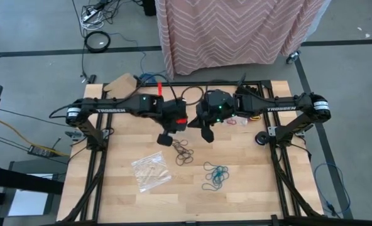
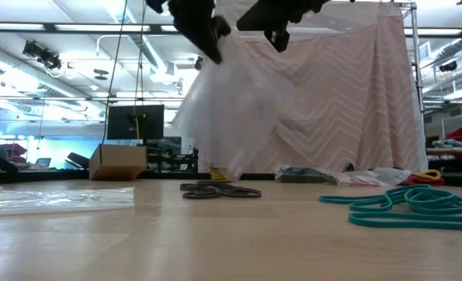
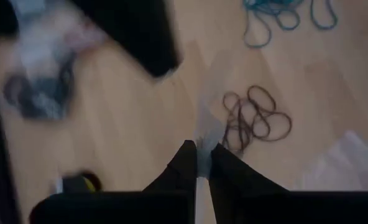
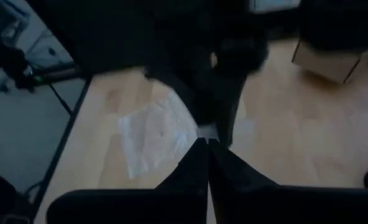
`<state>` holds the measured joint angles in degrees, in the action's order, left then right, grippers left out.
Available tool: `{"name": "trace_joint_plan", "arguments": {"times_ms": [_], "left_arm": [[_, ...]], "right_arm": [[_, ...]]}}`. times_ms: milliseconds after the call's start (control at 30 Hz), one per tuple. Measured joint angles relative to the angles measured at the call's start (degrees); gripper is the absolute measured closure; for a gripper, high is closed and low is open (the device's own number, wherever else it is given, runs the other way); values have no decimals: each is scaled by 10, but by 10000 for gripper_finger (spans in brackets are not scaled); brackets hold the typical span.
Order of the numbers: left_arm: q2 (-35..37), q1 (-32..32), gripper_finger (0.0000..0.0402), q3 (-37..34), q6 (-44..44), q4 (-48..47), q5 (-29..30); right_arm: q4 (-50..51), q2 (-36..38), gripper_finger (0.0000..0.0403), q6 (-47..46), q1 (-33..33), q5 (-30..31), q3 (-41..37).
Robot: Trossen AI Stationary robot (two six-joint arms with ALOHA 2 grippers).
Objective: Sort rubber bands
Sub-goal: Open the transparent zip bag
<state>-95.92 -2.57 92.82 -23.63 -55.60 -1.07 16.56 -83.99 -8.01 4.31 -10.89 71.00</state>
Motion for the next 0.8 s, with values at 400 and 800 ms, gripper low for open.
{"name": "trace_joint_plan", "arguments": {"times_ms": [400, 800], "left_arm": [[-43, 8, 372, -50, -16, 201, -29], [-213, 23, 262, -51, 11, 52, -253]], "right_arm": [[167, 12, 403, -89, -13, 121, -52], [-183, 27, 354, -215, -41, -43, -300]]}}
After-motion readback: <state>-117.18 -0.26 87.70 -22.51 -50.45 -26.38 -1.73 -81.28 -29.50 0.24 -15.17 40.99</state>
